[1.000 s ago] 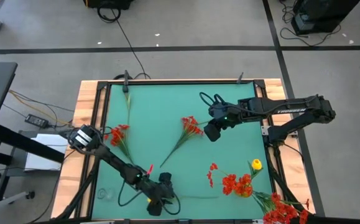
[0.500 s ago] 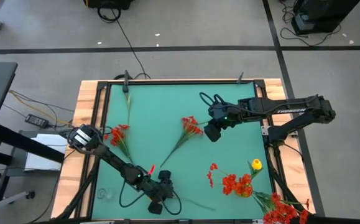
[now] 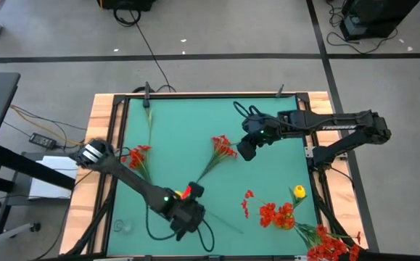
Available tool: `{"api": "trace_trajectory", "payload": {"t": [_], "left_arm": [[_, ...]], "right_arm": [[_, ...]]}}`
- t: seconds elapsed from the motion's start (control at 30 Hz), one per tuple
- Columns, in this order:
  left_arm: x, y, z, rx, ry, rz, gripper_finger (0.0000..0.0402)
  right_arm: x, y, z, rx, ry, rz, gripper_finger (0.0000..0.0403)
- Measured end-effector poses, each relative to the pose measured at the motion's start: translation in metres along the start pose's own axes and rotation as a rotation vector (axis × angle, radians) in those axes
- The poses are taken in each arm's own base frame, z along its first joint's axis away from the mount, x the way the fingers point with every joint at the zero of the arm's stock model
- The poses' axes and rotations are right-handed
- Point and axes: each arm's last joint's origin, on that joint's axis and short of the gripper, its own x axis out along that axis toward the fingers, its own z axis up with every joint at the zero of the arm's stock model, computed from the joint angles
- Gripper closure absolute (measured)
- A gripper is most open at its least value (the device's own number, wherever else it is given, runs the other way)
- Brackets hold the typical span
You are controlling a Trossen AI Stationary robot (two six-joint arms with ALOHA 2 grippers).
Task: Sort flowers into vase by color
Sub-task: Put the yellow flower into the yellow flower vase
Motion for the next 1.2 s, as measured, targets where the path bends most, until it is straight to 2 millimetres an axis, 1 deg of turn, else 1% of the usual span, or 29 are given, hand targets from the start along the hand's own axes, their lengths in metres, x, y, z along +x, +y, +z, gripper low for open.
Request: {"api": "trace_trajectory", "payload": {"t": [0.13, 0.2, 0.3, 0.4, 0.5, 0.63, 0.77, 1.0, 1.2], "left_arm": [[-0.043, 0.038, 0.003, 0.084, -0.056, 0.106, 0.0394], [-0.065, 0.058, -0.002, 0.108, -0.081, 0.156, 0.0395], [-0.097, 0.082, -0.009, 0.156, -0.139, 0.211, 0.0395], [-0.121, 0.102, -0.018, 0.223, -0.178, 0.262, 0.0395], [-0.135, 0.121, -0.023, 0.260, -0.232, 0.290, 0.0394], [-0.144, 0.141, -0.026, 0.304, -0.291, 0.324, 0.0389], [-0.144, 0.149, -0.026, 0.365, -0.314, 0.339, 0.0388], [-0.143, 0.151, -0.027, 0.428, -0.320, 0.315, 0.0387], [-0.143, 0.150, -0.027, 0.454, -0.327, 0.299, 0.0386]], "right_arm": [[0.000, 0.003, 0.004, -0.033, 0.017, 0.102, 0.0220], [-0.001, 0.006, 0.006, -0.064, 0.035, 0.191, 0.0219], [-0.002, 0.013, 0.009, -0.117, 0.063, 0.355, 0.0219], [-0.005, 0.020, 0.014, -0.143, 0.046, 0.490, 0.0219], [-0.005, 0.026, 0.021, -0.128, -0.011, 0.554, 0.0219], [0.003, 0.034, 0.030, -0.105, -0.055, 0.634, 0.0219], [0.015, 0.041, 0.034, -0.096, -0.035, 0.718, 0.0219], [0.040, 0.050, 0.038, -0.076, 0.071, 0.870, 0.0223], [0.058, 0.052, 0.038, -0.040, 0.113, 0.881, 0.0244]]}}
